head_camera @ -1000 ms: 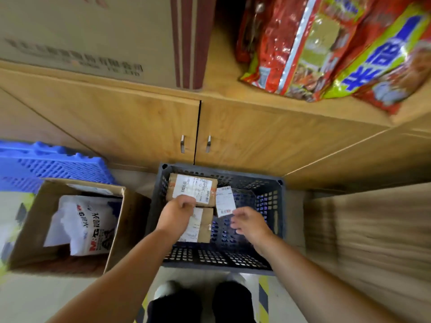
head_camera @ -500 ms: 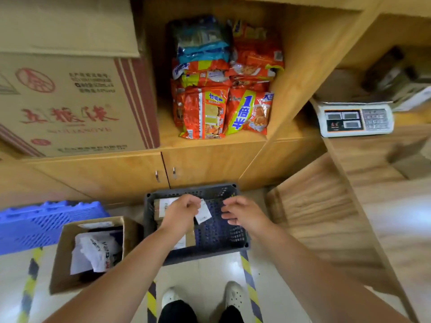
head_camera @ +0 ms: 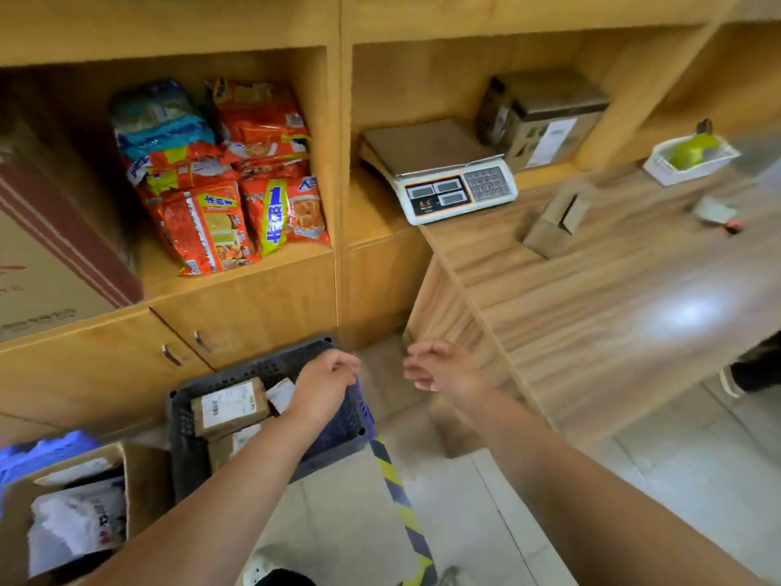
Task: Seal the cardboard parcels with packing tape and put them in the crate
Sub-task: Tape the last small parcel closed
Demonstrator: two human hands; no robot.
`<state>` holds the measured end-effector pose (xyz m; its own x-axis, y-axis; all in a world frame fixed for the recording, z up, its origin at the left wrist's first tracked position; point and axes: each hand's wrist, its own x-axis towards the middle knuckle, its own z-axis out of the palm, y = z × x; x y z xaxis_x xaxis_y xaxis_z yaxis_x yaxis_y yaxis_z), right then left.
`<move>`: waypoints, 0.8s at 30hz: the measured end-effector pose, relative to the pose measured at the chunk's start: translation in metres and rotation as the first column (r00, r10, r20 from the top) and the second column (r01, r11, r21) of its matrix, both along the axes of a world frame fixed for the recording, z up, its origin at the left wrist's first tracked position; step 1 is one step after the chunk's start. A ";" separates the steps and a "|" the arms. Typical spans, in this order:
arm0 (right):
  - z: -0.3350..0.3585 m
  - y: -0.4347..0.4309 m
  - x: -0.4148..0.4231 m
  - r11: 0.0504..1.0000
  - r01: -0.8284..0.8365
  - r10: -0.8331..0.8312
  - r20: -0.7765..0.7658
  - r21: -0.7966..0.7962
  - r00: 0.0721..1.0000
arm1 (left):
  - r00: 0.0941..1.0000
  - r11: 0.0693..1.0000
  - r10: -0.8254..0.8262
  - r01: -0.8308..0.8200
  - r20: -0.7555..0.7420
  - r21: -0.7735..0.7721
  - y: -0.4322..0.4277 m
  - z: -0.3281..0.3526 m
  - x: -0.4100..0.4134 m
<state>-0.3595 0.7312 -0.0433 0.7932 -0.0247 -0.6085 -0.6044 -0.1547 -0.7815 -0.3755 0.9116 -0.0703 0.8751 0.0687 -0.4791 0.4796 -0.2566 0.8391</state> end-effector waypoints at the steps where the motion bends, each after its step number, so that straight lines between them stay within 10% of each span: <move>1: 0.003 -0.024 -0.004 1.000 0.021 -0.021 0.005 0.019 1.000 | 1.000 1.000 -0.002 0.002 0.004 0.003 -0.022 0.003 -0.002; 24: 0.067 -0.421 -0.001 0.955 0.295 -0.297 0.076 0.037 0.952 | 0.998 0.991 -0.064 0.064 -0.001 -0.116 -0.406 0.049 0.028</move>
